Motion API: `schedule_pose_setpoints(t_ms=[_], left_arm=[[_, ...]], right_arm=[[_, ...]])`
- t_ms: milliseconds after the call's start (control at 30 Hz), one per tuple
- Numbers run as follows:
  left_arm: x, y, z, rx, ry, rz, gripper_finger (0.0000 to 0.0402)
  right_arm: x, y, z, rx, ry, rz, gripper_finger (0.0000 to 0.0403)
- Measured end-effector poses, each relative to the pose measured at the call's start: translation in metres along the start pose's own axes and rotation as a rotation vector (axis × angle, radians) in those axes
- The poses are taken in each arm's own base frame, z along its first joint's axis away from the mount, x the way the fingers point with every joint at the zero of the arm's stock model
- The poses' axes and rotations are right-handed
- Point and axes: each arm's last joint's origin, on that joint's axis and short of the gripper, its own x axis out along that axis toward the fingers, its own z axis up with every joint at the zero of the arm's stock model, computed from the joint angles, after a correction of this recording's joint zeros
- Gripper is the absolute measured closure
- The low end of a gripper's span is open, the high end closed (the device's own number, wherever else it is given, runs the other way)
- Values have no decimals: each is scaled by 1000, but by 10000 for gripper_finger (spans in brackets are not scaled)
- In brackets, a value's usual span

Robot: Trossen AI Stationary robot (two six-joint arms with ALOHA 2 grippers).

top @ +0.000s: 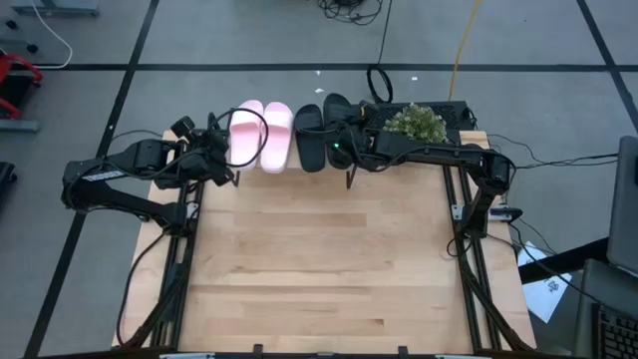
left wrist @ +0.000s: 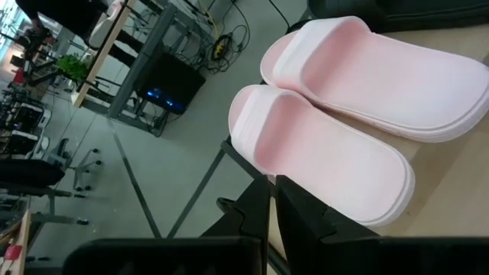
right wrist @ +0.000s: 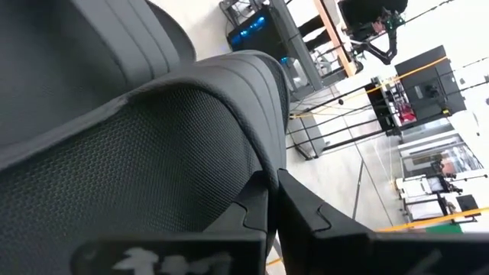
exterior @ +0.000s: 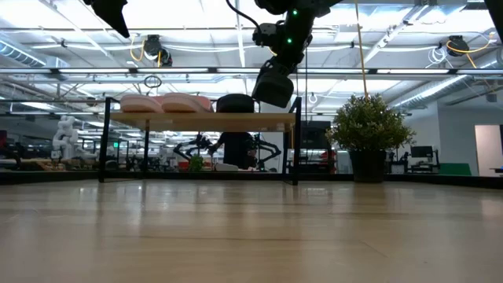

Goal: Pick and place slides into the shelf
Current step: Put the black slipper on the shelf

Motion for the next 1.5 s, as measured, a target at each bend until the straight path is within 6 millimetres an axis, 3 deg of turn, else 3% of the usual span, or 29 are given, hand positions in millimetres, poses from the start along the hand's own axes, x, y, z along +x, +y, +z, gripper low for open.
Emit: schedule_pose_setpoints(t_ms=[900, 1500], left_arm=[[0, 0, 0, 8, 0, -1, 369], [0, -1, 0, 5, 4, -23, 369]], right_arm=[[15, 17, -1, 15, 13, 71, 403], [10, 14, 1, -85, 25, -48, 403]])
